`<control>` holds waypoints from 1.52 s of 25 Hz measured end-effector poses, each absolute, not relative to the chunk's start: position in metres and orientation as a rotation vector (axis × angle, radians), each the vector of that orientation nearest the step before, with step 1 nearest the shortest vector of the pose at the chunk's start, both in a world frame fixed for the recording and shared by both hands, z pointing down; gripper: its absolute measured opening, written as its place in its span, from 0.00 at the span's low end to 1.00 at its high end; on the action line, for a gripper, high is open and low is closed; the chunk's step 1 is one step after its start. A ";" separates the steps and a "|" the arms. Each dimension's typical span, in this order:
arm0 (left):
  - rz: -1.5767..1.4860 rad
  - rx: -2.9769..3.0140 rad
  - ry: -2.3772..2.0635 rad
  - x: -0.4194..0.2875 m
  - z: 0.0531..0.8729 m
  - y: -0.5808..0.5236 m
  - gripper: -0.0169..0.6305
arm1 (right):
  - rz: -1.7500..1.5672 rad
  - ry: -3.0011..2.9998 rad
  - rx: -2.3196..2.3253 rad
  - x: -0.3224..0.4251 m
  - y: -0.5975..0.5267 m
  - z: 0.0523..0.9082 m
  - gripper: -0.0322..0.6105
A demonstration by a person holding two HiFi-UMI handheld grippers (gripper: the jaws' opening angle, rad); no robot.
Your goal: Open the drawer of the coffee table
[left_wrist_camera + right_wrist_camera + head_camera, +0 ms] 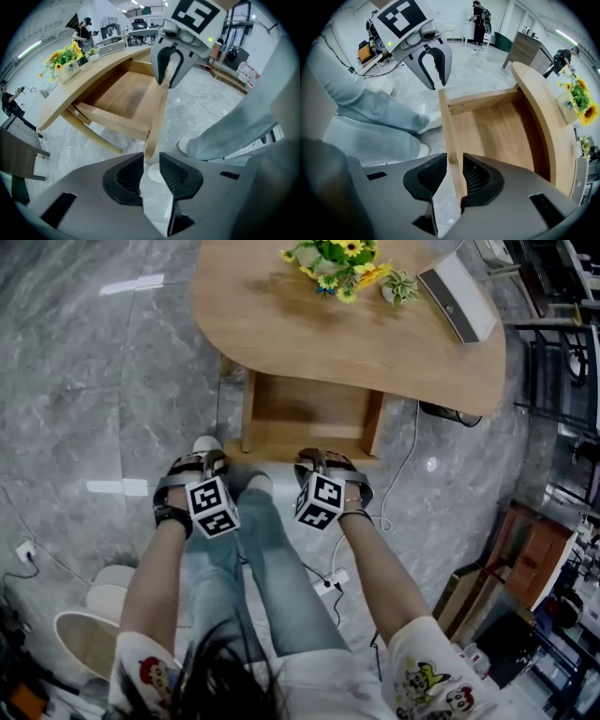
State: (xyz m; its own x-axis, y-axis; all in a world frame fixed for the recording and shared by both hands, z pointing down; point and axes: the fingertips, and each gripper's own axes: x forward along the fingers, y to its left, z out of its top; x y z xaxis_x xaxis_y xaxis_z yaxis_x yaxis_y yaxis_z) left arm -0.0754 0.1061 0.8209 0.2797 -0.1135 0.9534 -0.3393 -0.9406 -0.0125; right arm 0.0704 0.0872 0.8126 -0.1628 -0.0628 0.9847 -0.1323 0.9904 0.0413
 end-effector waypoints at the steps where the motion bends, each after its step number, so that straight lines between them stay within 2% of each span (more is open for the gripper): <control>1: 1.736 2.346 -0.426 -0.076 0.815 0.108 0.15 | 0.057 -1.737 0.153 0.073 0.087 0.806 0.17; 10: 1.667 2.274 -0.632 -0.076 0.734 0.104 0.15 | 0.045 -1.785 0.281 0.093 0.068 0.717 0.17; 22: 1.571 2.350 -0.851 -0.038 0.593 0.071 0.15 | -0.006 -1.891 0.545 0.126 0.042 0.568 0.17; 30: 1.416 2.491 -1.051 -0.043 0.466 0.035 0.15 | -0.115 -2.029 0.801 0.096 0.007 0.435 0.17; 38: 1.094 2.554 -1.272 -0.059 0.344 0.033 0.15 | -0.054 -2.238 1.088 0.075 0.014 0.310 0.17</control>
State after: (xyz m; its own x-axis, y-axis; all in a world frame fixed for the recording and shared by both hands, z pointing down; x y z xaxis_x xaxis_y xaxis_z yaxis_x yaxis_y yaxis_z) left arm -0.0590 0.0332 0.3444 0.3986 -0.6637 0.6329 -0.7250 -0.6507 -0.2258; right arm 0.0755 0.0137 0.3095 -0.4520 -0.7184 0.5288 -0.6918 0.6565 0.3005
